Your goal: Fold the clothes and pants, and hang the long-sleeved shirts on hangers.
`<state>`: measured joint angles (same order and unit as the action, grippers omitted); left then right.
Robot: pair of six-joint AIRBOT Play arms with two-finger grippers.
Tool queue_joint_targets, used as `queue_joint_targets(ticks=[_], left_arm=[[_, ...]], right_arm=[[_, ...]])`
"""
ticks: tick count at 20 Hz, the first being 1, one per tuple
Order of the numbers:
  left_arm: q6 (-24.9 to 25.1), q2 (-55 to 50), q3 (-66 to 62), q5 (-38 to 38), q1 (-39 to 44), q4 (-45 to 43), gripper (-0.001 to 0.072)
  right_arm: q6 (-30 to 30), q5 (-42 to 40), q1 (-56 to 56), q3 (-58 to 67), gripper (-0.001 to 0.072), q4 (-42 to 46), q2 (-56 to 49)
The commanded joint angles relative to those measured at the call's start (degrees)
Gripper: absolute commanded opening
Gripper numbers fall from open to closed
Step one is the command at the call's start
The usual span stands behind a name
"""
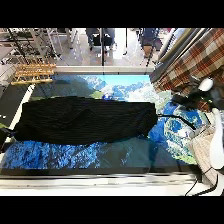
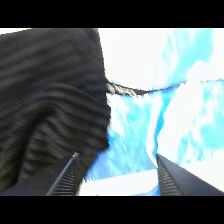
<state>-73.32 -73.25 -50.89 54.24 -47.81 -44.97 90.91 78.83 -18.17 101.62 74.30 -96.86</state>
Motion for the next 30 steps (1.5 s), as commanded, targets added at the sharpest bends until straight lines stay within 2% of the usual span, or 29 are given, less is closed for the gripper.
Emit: queue_joint_targets(ticks=[1, 4, 5, 6, 7, 9, 12, 13, 14, 16, 17, 18, 19, 20, 21, 24, 27, 30], left_arm=[[0.00, -1.36, 0.57, -3.08, 0.48, 4.76, 0.0708], [-0.24, -4.63, 0.57, -3.15, 3.91, 4.79, 0.0708], [-0.87, -5.99, 0.57, -3.82, 5.25, 4.74, 0.0708], [-2.23, -7.37, 0.57, -5.29, 6.54, 4.81, 0.0708], [-3.93, -8.76, 0.57, -7.65, 7.78, 4.81, 0.0708], [-5.33, -11.06, 0.57, -11.67, 9.40, 7.98, 0.0707], [-5.40, -14.32, 0.57, -13.49, 10.73, 12.96, 0.0682], [-5.99, -15.50, 0.57, -13.55, 10.95, 14.08, 0.0612], [-6.82, -16.76, 0.57, -13.53, 10.97, 14.97, 0.0493], [-6.91, -18.43, 0.57, -13.07, 10.97, 16.96, 0.0322], [-6.84, -18.60, 0.57, -13.14, 10.97, 17.92, 0.0192], [-6.84, -18.53, 0.57, -13.07, 10.95, 18.58, 0.0066], [-6.84, -18.36, 0.57, -12.70, 10.95, 19.06, 0.0024], [-6.82, -18.03, 0.57, -11.52, 10.82, 19.54, 0.0024], [-6.67, -17.53, 0.55, -10.34, 10.29, 19.82, 0.0024], [-1.20, -13.66, -0.20, -7.80, 6.27, 19.78, 0.0018], [0.74, -9.64, -4.07, -1.62, 0.94, 19.78, 0.0017], [0.28, -8.22, -13.22, 6.23, -1.70, 20.20, 0.0017]], right_arm=[[-10.54, 4.74, -12.61, -10.36, 0.0502, -16.24, 2.16], [-13.94, 2.75, -15.04, -29.68, 0.0515, -19.43, 9.88], [-15.54, 2.19, -15.02, -36.06, 0.0548, -21.70, 11.78], [-17.46, 1.20, -14.56, -42.58, 0.0583, -25.46, 13.29], [-19.82, -0.96, -13.92, -48.00, 0.0586, -30.08, 14.19], [-24.59, -6.43, -11.56, -56.74, 0.0586, -41.62, 14.60], [-25.46, -20.70, -3.74, -63.32, 0.0584, -52.41, 14.56], [-24.96, -25.68, -0.46, -64.06, 0.0584, -56.13, 14.49], [-24.13, -29.33, 2.43, -64.00, 0.0584, -59.80, 14.05], [-23.96, -36.57, 7.85, -63.89, 0.0570, -70.75, 12.68], [-23.87, -41.03, 10.62, -63.89, 0.0563, -75.80, 12.04], [-22.38, -45.79, 13.09, -63.89, 0.0495, -78.97, 11.52], [-20.72, -50.40, 15.30, -63.89, 0.0366, -80.74, 11.34], [-20.20, -53.37, 16.55, -63.82, 0.0129, -80.76, 11.52], [-19.80, -54.64, 16.72, -63.82, 0.0050, -80.65, 12.15], [-19.82, -54.55, 13.86, -63.82, 0.0047, -77.00, 17.62], [-19.78, -52.52, 8.04, -62.82, 0.0046, -72.39, 25.92], [-19.78, -41.35, 1.86, -55.06, 0.0046, -63.95, 28.94]])
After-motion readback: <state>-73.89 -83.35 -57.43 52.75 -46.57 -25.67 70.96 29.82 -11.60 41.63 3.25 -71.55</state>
